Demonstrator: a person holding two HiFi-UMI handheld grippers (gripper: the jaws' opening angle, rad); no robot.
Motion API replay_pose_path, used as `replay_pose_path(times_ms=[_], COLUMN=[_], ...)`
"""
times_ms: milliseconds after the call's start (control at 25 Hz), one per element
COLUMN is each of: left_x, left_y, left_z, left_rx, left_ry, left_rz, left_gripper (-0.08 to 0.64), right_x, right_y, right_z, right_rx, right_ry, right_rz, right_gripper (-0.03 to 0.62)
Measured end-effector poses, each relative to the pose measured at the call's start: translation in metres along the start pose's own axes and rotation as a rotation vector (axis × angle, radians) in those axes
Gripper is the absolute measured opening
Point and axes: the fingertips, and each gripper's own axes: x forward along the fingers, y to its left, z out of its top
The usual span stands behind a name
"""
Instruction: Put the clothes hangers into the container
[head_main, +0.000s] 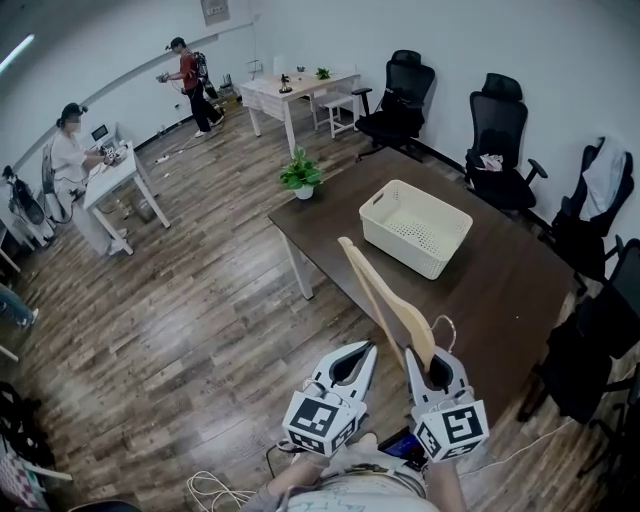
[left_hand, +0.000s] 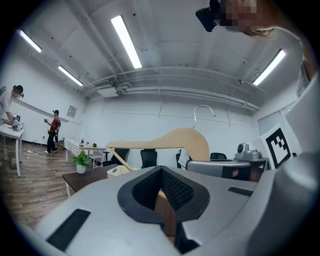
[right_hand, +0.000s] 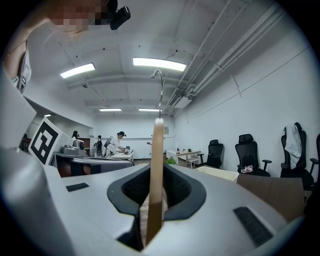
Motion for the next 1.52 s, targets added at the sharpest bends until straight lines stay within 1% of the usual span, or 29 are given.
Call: replay_pose_path(times_ms=[320, 600, 840, 1200, 1360, 1520], left_x=[0.024, 0.047, 0.075, 0.102, 0.111, 0.112], left_y=[0.021, 0.063, 0.098, 0.147, 0.162, 0.172], left_z=[0.007, 0.011, 0.013, 0.021, 0.023, 0.019], left_rx=[0.005, -0.012, -0.026, -0.018, -0.007, -0.011], left_ry=[-0.002, -0.001, 0.007, 0.001, 0.004, 0.014], left_rz=[-0.05, -0.076, -0.115, -0.192, -0.229, -0.251], left_gripper=[0.011, 0.011, 0.011, 0.011, 0.011, 0.011], right_x=[0.027, 0.072, 0.112, 0.167, 0.185, 0.193], right_y=[-0.011, -0.012, -0.022, -0.029, -0.03, -0.026], right_z=[0.0, 0.002, -0.002, 0.002, 0.001, -0.003], right_rx=[0.01, -0.011, -0.014, -0.028, -0.031, -0.023], right_ry=[-0.006, 0.003, 0.026, 0.02, 0.014, 0.02], right_rz=[-0.044, -0.059, -0.094, -0.175, -0.208, -0.234], right_gripper=[0.058, 0.058, 0.058, 0.058, 0.058, 0.058])
